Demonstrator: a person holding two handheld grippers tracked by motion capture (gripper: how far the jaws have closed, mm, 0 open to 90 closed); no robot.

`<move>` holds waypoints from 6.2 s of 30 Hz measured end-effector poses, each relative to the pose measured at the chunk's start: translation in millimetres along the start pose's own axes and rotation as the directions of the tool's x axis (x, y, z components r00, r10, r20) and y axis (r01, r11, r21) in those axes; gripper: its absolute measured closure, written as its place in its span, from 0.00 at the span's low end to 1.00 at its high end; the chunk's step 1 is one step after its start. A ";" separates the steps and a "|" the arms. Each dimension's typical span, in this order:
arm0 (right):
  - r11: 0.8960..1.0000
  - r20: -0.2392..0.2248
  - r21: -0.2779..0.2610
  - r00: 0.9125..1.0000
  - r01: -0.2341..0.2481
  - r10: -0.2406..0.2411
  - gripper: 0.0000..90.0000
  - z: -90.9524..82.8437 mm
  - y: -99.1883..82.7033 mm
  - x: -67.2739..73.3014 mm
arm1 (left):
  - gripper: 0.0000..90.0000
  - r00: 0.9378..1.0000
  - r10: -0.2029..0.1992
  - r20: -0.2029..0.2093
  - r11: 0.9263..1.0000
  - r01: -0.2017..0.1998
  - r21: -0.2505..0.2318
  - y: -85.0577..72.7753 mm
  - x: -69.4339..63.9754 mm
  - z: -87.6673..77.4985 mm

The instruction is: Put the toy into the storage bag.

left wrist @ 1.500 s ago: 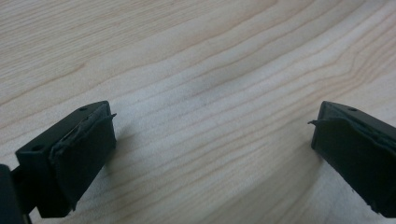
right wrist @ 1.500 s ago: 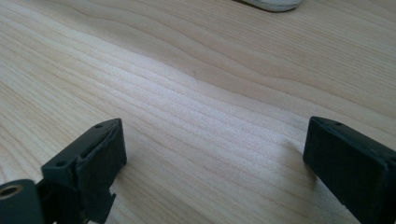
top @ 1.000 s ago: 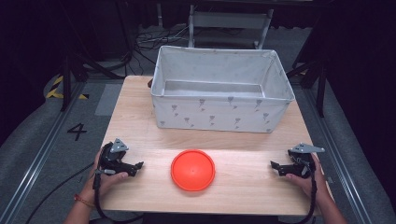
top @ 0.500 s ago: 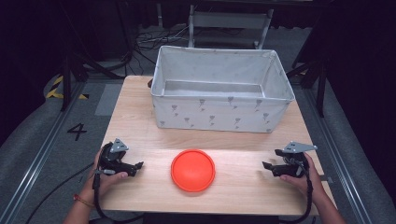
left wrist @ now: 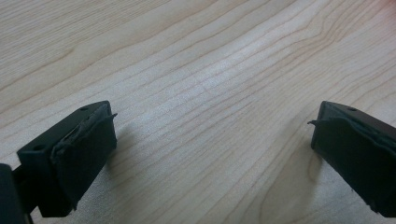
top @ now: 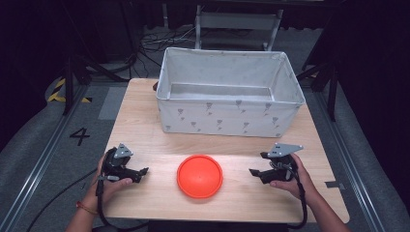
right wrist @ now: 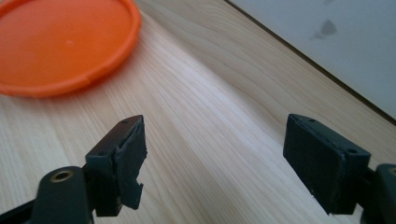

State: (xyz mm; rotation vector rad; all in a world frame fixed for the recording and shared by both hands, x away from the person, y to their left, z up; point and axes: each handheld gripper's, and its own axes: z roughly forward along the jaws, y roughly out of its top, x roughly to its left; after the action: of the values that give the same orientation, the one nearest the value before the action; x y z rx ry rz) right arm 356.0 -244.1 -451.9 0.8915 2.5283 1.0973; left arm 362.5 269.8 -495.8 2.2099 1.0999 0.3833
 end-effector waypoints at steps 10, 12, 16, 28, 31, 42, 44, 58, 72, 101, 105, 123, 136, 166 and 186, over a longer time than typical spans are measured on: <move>0.998 -0.079 0.032 0.996 0.047 -0.044 0.23 29.2 36.3 20.5 | 0.00 1.000 -0.001 0.000 1.000 0.001 0.000 0.0 -0.1 0.0; 0.996 -0.076 0.047 0.995 0.073 -0.069 0.23 37.6 44.6 26.1 | 0.00 1.000 -0.001 0.000 1.000 0.001 0.000 0.0 0.0 0.0; 0.994 -0.111 0.064 0.990 0.089 -0.082 0.23 52.6 56.1 34.7 | 0.00 1.000 0.000 0.001 1.000 0.000 0.001 0.2 0.2 0.2; 0.980 -0.168 0.167 0.983 0.107 -0.078 0.24 100.1 71.2 41.8 | 0.00 1.000 -0.004 0.001 1.000 0.004 -0.004 0.8 0.3 1.0; 0.975 -0.179 0.192 0.981 0.113 -0.078 0.23 106.6 70.5 42.1 | 0.00 1.000 -0.006 0.001 1.000 0.006 -0.003 0.7 0.2 1.0; 0.957 -0.204 0.241 0.973 0.161 -0.112 0.15 116.3 71.5 55.1 | 0.00 1.000 -0.011 0.002 1.000 0.011 -0.003 1.0 -0.2 1.4; 0.951 -0.218 0.247 0.967 0.185 -0.131 0.15 116.9 72.8 61.3 | 0.00 1.000 -0.012 0.002 1.000 0.012 -0.003 1.0 -0.2 1.4; 0.981 -0.207 0.165 0.976 0.099 -0.064 0.72 99.6 88.7 50.2 | 0.00 1.000 -0.007 -0.003 1.000 0.007 0.000 2.4 0.6 2.4; 0.976 -0.263 0.083 0.949 0.203 -0.175 0.91 41.4 103.1 58.4 | 0.00 1.000 -0.011 -0.002 1.000 0.011 0.000 2.3 0.2 2.3; 0.924 0.006 0.217 0.946 0.314 -0.323 0.92 -75.4 89.7 4.5 | 0.01 1.000 -0.007 -0.012 1.000 0.007 -0.004 2.0 0.3 1.8; 0.913 0.013 0.228 0.936 0.339 -0.351 0.92 -92.0 96.7 -3.3 | 0.01 1.000 -0.007 -0.010 1.000 0.007 -0.003 2.0 0.5 1.8; 0.848 -0.001 0.316 0.894 0.425 -0.448 0.92 -146.1 161.8 -16.0 | 0.01 1.000 -0.007 -0.011 1.000 0.007 -0.004 1.9 0.3 1.8; 0.832 0.055 0.327 0.869 0.449 -0.491 0.92 -163.7 210.6 -30.0 | 0.01 1.000 -0.007 -0.009 1.000 0.007 -0.004 1.9 0.4 1.8; 0.892 0.193 0.284 0.891 0.351 -0.412 0.92 -157.1 269.8 -104.8 | 0.01 1.000 -0.003 -0.007 1.000 0.003 -0.004 1.8 0.9 1.7; 0.872 0.172 0.351 0.892 0.341 -0.418 0.92 -105.0 264.5 -132.6 | 0.01 1.000 -0.003 -0.010 1.000 0.003 -0.003 1.8 0.7 1.6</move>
State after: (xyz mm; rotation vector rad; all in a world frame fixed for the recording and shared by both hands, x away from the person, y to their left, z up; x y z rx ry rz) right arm 529.3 -246.6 -190.2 0.5102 2.5499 0.4431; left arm 364.9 268.8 -495.8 2.2060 1.1072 0.3952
